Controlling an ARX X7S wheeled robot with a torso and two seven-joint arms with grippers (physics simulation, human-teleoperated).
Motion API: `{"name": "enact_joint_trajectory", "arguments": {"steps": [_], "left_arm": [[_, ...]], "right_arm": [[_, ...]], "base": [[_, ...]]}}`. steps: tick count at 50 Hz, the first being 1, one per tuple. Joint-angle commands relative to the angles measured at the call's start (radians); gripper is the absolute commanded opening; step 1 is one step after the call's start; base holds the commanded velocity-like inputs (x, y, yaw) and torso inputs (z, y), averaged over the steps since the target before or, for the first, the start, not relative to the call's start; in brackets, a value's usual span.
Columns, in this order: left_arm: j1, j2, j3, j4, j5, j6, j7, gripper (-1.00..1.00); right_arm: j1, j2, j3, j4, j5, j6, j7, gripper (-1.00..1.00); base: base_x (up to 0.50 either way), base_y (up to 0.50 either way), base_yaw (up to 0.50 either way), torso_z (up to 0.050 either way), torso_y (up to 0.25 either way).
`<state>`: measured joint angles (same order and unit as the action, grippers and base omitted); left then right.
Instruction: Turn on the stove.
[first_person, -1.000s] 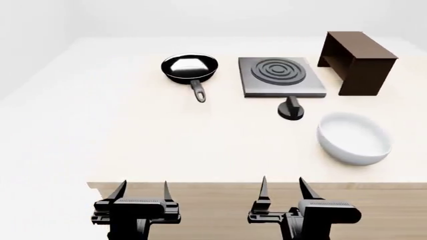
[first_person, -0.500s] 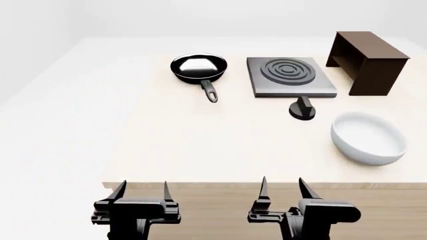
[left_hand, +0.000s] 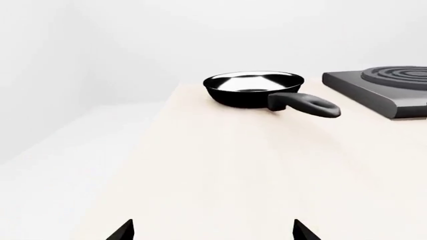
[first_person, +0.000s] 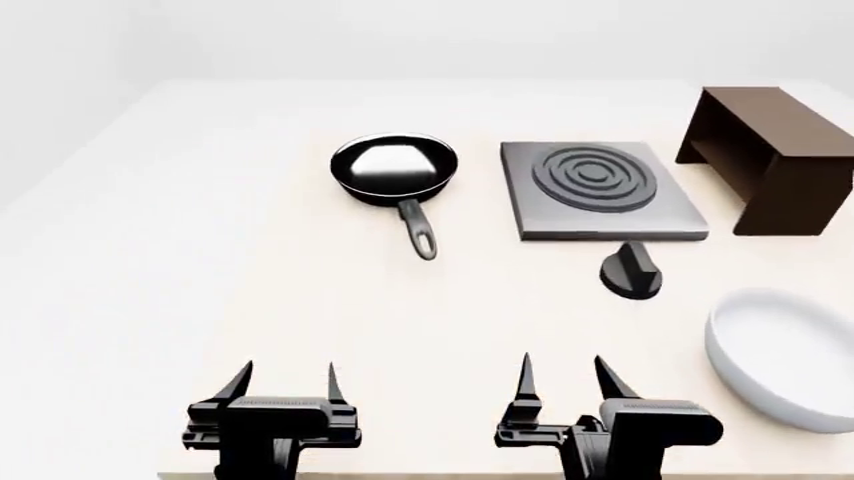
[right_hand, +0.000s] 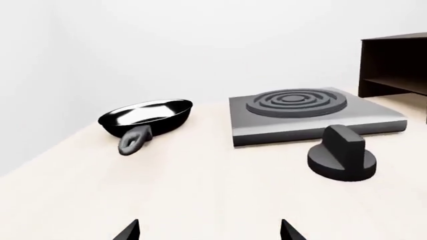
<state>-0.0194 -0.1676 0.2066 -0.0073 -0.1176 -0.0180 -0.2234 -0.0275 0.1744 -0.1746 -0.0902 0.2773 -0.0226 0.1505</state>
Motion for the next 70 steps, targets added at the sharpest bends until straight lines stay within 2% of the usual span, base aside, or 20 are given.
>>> {"name": "enact_joint_trajectory", "arguments": {"steps": [1, 13, 41, 61, 70], "left_arm": [[0.002, 0.011, -0.013, -0.004, -0.003, 0.018, 0.024, 1.0], [0.0, 0.006, -0.005, -0.002, -0.007, 0.016, 0.016, 1.0], [-0.005, -0.006, 0.01, -0.008, -0.023, 0.023, 0.002, 1.0], [-0.004, -0.013, 0.02, 0.004, -0.029, 0.01, -0.018, 1.0], [-0.001, -0.016, 0.026, 0.012, -0.031, 0.007, -0.023, 1.0]], "right_arm": [[-0.002, -0.012, 0.01, 0.008, -0.013, -0.01, -0.02, 1.0], [-0.002, -0.009, 0.005, 0.002, -0.014, -0.021, -0.004, 1.0], [0.007, 0.0, -0.013, 0.03, -0.006, -0.044, 0.007, 1.0], [0.106, 0.019, 0.01, 0.012, 0.031, 0.041, 0.049, 1.0], [0.174, 0.02, 0.01, 0.068, 0.031, 0.072, 0.058, 1.0]], "base": [[0.5, 0.0, 0.0, 0.0, 0.0], [0.49, 0.0, 0.0, 0.0, 0.0], [0.0, 0.0, 0.0, 0.0, 0.0], [0.0, 0.0, 0.0, 0.0, 0.0], [0.0, 0.0, 0.0, 0.0, 0.0]]}}
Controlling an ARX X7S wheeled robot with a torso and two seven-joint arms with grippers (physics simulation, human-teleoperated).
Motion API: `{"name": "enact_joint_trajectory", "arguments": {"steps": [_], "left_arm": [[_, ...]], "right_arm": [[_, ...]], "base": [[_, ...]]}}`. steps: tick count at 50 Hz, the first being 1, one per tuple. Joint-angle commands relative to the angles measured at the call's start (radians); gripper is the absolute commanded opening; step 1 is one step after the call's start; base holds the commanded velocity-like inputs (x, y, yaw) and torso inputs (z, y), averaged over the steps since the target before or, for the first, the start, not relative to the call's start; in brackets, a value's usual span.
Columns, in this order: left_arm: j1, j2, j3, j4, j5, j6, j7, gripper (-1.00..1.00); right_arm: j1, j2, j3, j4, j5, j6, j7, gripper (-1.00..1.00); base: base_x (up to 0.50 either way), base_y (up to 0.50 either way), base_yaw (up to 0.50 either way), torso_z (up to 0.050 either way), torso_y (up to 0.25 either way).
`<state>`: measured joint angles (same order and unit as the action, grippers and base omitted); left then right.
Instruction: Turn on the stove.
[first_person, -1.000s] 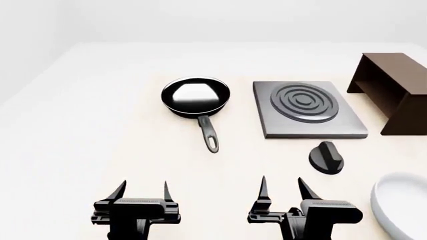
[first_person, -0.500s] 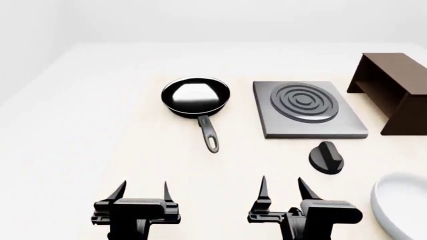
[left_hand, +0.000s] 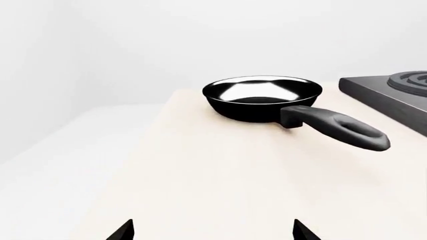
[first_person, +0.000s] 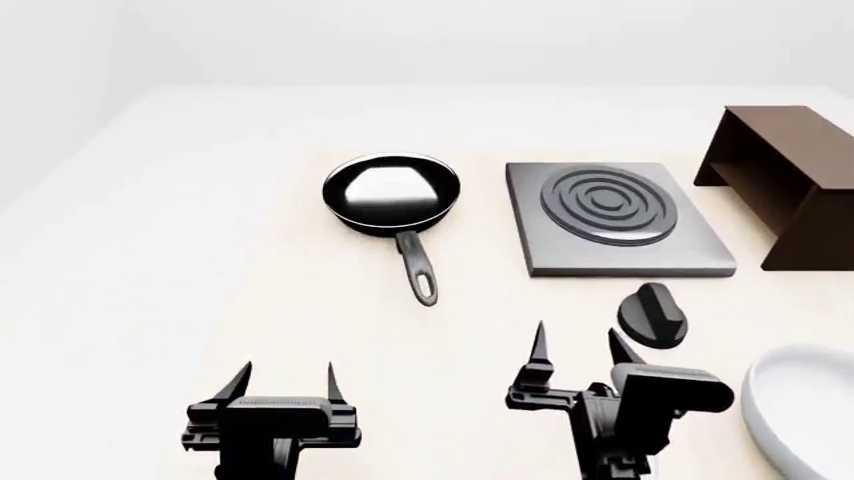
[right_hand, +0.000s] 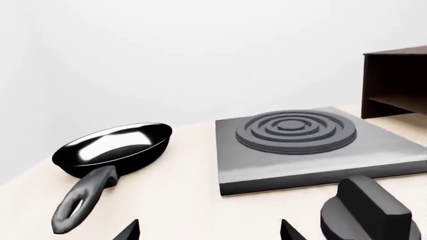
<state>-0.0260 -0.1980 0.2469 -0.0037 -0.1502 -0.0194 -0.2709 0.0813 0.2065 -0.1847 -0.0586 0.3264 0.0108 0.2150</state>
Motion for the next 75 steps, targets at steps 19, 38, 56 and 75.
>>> {"name": "enact_joint_trajectory", "arguments": {"steps": [19, 38, 56, 75], "left_arm": [[0.0, 0.007, -0.005, 0.004, -0.006, 0.01, 0.016, 1.0], [0.002, -0.001, 0.002, 0.005, -0.015, 0.014, 0.007, 1.0], [0.0, -0.006, 0.011, 0.001, -0.02, 0.018, -0.002, 1.0], [0.0, -0.013, 0.019, 0.006, -0.027, 0.017, -0.01, 1.0]], "right_arm": [[0.209, -0.037, 0.067, 0.258, 0.036, 0.039, -0.008, 1.0], [0.272, -0.05, 0.108, 0.355, 0.102, 0.055, 0.006, 1.0], [0.331, -0.055, 0.122, 0.48, 0.111, 0.032, 0.01, 1.0], [0.359, -0.05, 0.121, 0.524, 0.12, 0.014, 0.005, 1.0]], "base": [[0.0, 0.0, 0.0, 0.0, 0.0], [0.0, 0.0, 0.0, 0.0, 0.0], [0.0, 0.0, 0.0, 0.0, 0.0], [0.0, 0.0, 0.0, 0.0, 0.0]]}}
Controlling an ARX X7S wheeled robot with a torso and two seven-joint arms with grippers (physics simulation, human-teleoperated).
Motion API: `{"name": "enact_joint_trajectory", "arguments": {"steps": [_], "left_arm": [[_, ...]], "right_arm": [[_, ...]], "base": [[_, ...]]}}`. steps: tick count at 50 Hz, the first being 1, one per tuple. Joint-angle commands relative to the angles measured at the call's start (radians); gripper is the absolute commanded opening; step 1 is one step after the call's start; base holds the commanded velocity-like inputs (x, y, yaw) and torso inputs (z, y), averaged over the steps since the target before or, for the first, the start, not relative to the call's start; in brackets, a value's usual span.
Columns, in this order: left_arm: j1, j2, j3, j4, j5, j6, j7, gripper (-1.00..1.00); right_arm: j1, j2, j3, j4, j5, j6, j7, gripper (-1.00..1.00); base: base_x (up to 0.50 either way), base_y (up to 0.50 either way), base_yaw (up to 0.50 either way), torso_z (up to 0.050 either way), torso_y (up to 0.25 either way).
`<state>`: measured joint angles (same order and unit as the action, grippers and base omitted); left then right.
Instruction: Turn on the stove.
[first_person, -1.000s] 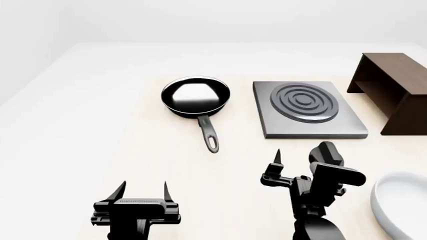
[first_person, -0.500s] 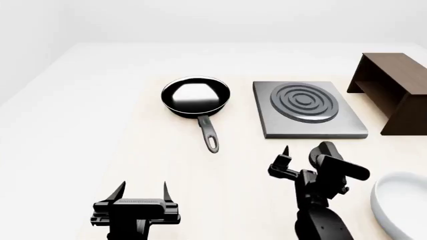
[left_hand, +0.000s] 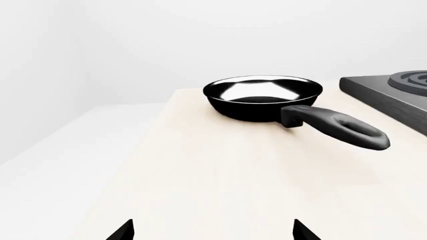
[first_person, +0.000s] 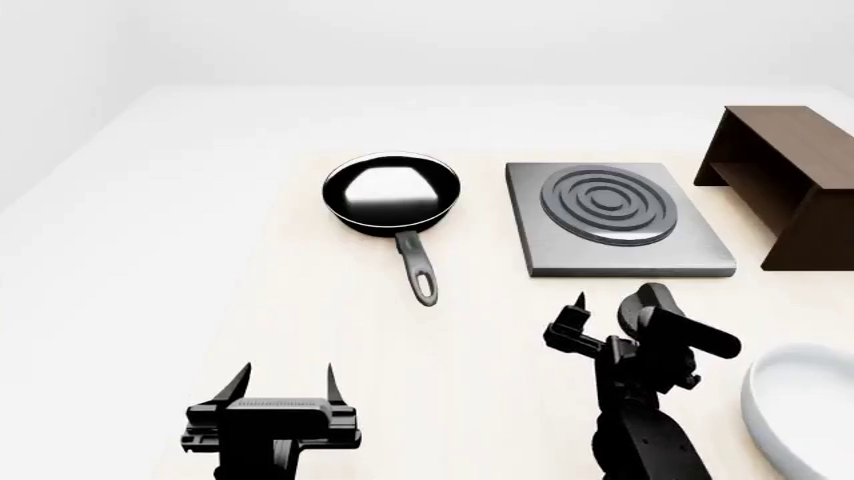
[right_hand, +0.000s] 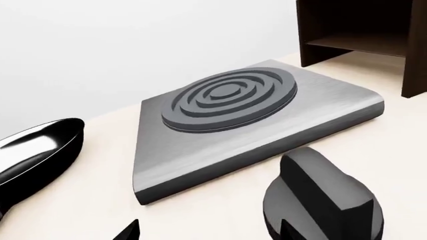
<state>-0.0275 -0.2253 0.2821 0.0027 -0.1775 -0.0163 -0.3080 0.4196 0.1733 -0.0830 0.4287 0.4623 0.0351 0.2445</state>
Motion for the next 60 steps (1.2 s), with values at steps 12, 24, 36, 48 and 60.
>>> {"name": "enact_joint_trajectory", "arguments": {"steps": [12, 24, 36, 48, 60], "left_arm": [[0.001, 0.01, -0.011, -0.001, -0.003, 0.015, 0.022, 1.0], [-0.001, 0.007, -0.007, -0.002, -0.006, 0.014, 0.016, 1.0], [0.001, 0.003, -0.002, -0.003, -0.009, 0.018, 0.011, 1.0], [-0.001, -0.001, 0.003, -0.008, -0.012, 0.024, 0.008, 1.0], [0.001, -0.005, 0.007, -0.003, -0.014, 0.021, 0.003, 1.0]], "right_arm": [[0.057, -0.023, 0.02, 0.129, -0.019, -0.046, -0.034, 1.0], [0.072, -0.024, 0.045, 0.161, 0.032, -0.029, -0.049, 1.0], [0.076, -0.018, 0.041, 0.157, 0.044, -0.012, -0.046, 1.0], [0.097, -0.014, 0.027, 0.129, 0.055, 0.031, -0.034, 1.0], [0.21, -0.022, 0.031, 0.314, 0.053, 0.007, -0.068, 1.0]], "base": [[0.0, 0.0, 0.0, 0.0, 0.0], [0.0, 0.0, 0.0, 0.0, 0.0], [0.0, 0.0, 0.0, 0.0, 0.0], [0.0, 0.0, 0.0, 0.0, 0.0], [0.0, 0.0, 0.0, 0.0, 0.0]]}}
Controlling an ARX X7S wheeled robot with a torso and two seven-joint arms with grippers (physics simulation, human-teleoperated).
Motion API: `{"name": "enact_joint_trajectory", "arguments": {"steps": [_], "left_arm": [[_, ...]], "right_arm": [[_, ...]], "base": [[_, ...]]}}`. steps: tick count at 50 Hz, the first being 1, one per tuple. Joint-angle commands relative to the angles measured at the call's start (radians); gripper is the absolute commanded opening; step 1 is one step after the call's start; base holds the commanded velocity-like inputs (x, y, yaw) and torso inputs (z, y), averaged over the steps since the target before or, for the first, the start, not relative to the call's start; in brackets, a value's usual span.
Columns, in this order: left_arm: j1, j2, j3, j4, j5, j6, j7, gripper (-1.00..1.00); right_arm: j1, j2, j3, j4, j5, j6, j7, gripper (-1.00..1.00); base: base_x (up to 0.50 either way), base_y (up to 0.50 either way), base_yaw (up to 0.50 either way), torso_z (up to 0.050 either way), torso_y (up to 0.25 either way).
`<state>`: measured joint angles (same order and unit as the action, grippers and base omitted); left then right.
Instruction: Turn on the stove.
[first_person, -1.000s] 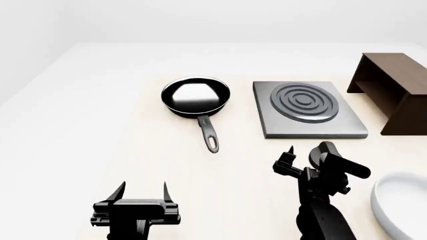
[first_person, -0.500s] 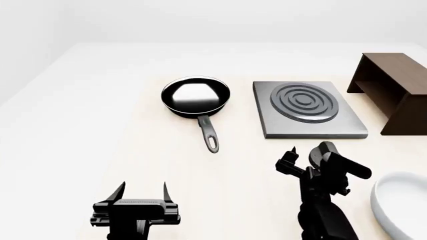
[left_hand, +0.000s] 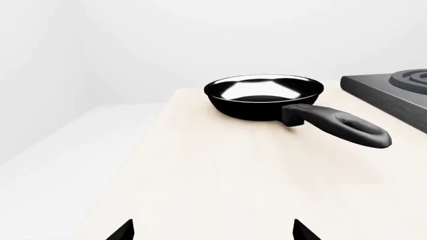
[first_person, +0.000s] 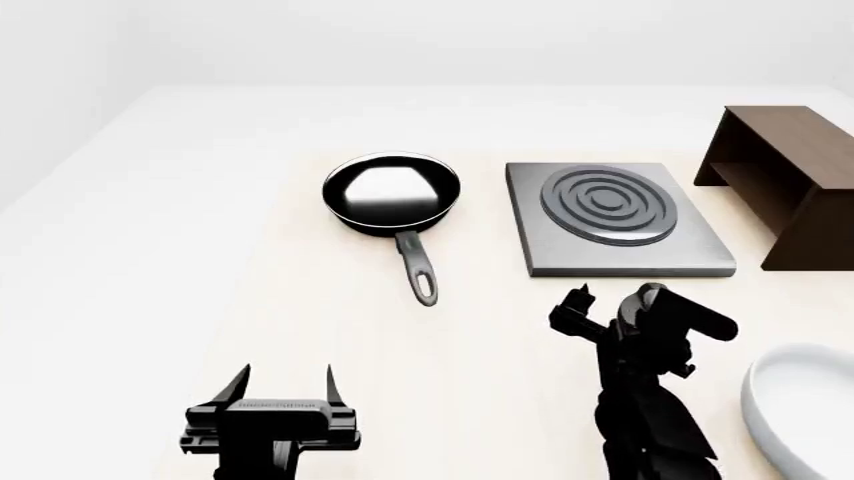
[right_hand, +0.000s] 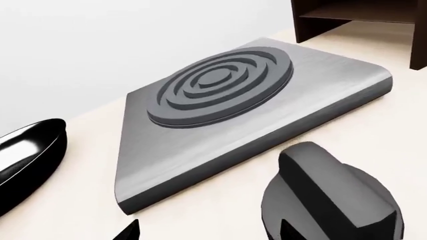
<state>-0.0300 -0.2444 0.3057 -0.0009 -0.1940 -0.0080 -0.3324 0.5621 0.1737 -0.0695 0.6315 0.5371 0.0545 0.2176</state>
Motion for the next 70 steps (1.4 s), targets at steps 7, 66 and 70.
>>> {"name": "enact_joint_trajectory", "arguments": {"steps": [7, 66, 70], "left_arm": [[0.003, 0.012, -0.015, 0.001, 0.0, 0.014, 0.025, 1.0], [-0.004, -0.005, 0.01, 0.001, -0.016, 0.019, 0.002, 1.0], [-0.004, -0.006, 0.011, 0.001, -0.017, 0.019, 0.0, 1.0]], "right_arm": [[0.089, -0.024, 0.029, 0.15, -0.011, -0.026, -0.047, 1.0], [0.024, -0.051, 0.177, 0.088, 0.126, -0.194, 0.03, 1.0], [0.021, -0.05, 0.175, 0.08, 0.128, -0.192, 0.034, 1.0]], "base": [[0.0, 0.0, 0.0, 0.0, 0.0], [0.0, 0.0, 0.0, 0.0, 0.0], [0.0, 0.0, 0.0, 0.0, 0.0]]}}
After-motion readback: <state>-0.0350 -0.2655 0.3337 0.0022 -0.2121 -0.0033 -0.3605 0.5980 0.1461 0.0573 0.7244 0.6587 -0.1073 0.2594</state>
